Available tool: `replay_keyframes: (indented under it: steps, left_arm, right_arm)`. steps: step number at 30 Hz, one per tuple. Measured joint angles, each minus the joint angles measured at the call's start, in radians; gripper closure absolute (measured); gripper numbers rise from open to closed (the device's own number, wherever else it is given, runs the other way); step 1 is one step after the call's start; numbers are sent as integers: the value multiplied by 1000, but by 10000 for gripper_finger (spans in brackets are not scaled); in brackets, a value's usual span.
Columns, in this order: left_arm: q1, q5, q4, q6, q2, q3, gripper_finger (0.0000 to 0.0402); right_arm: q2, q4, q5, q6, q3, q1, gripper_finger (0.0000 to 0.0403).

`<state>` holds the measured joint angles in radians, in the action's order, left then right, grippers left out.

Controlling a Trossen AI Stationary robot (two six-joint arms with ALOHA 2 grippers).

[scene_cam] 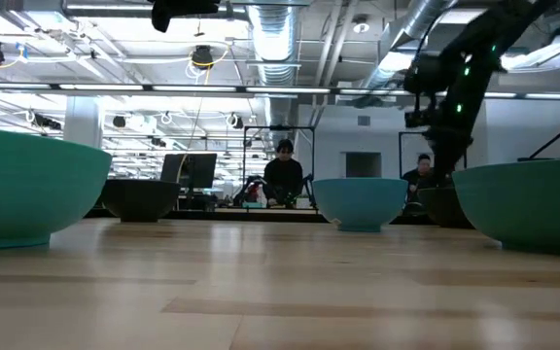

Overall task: Nest bowls inside each other
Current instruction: Stack the right black bowl on the blue bowl

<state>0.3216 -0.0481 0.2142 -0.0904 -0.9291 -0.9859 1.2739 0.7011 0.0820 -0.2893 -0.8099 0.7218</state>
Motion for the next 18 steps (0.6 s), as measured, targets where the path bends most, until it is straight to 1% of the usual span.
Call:
replay_keyframes:
  steps: [4, 8, 10, 13, 15, 18]
  left_arm:
    - [0, 0, 0, 4, 0, 0, 313]
    - [0, 15, 0, 9, 0, 0, 313]
    - [0, 20, 1, 10, 0, 0, 313]
    - [0, 38, 0, 11, 0, 0, 313]
    - [0, 43, 1, 11, 0, 0, 313]
    - [0, 44, 1, 11, 0, 0, 313]
  right_arm:
    - [-72, 65, 12, -10, -54, 21, 358]
    - [-96, 121, 21, 0, -85, 95, 336]
    - [-88, 150, -1, 1, -88, 134, 329]
    - [-43, 234, -28, -3, -87, 178, 319]
    - [-10, 263, -30, -14, -87, 191, 314]
    - [18, 249, -32, -28, -87, 186, 310]
